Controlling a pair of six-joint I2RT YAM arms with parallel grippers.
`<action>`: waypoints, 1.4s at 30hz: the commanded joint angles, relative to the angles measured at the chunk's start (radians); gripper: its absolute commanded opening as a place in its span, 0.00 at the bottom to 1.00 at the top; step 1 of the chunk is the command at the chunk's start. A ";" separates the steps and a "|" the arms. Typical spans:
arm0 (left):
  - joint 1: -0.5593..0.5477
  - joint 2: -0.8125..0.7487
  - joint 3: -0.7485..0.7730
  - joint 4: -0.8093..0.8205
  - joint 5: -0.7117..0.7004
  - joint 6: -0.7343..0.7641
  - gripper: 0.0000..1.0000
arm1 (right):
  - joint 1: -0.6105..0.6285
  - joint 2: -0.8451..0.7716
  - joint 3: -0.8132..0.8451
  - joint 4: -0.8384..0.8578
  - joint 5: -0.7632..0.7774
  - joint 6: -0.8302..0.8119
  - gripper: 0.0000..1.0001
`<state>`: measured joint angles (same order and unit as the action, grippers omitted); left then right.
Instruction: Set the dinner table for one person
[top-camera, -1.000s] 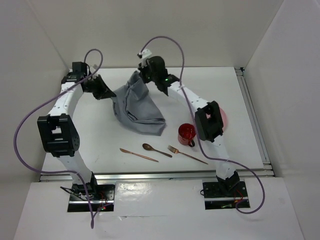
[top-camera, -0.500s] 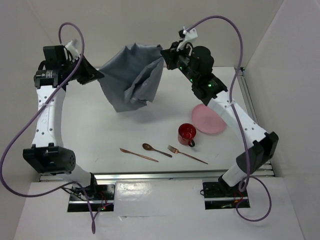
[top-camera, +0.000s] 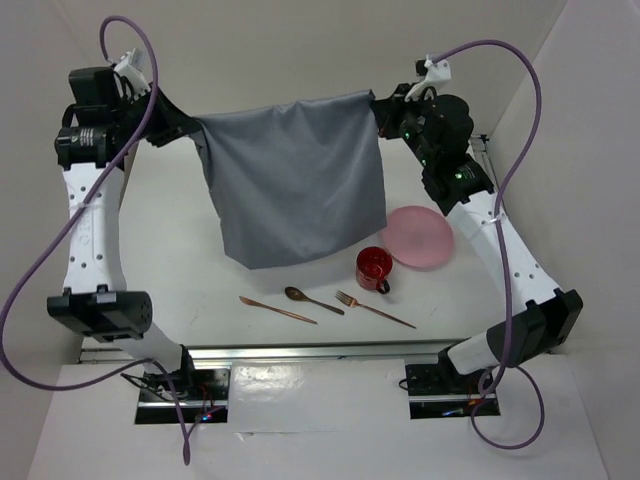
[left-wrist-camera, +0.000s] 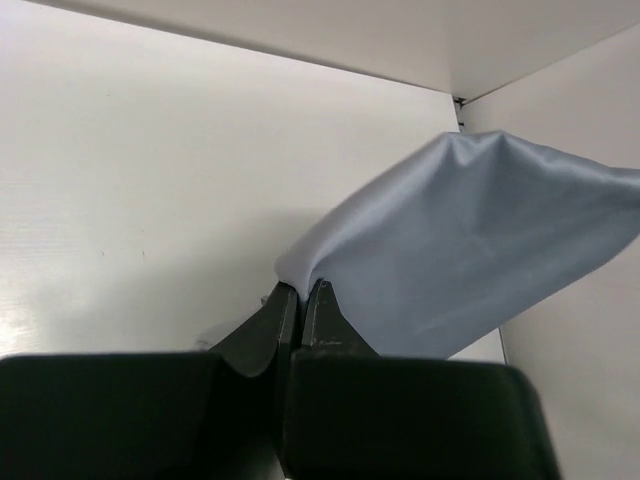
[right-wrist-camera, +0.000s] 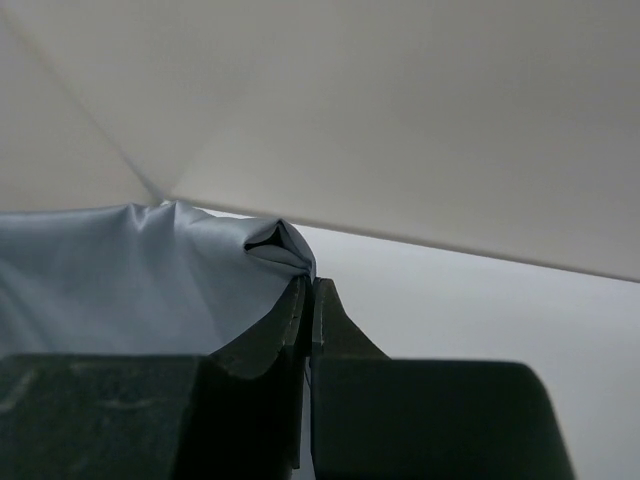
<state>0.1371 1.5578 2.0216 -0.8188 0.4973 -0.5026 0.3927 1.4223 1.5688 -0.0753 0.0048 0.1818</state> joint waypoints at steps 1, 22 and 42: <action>0.006 0.102 0.066 0.026 0.040 0.004 0.00 | -0.064 0.038 0.019 0.042 -0.055 0.034 0.00; 0.015 0.311 0.270 0.188 0.133 -0.090 0.00 | -0.209 0.245 0.165 0.200 -0.272 0.073 0.00; 0.071 0.005 -0.032 -0.045 -0.025 0.081 0.00 | -0.209 -0.035 -0.164 0.074 -0.267 0.131 0.00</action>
<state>0.1993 1.4246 2.0621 -0.8555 0.5098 -0.4503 0.1902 1.2766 1.4433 0.0219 -0.2932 0.3004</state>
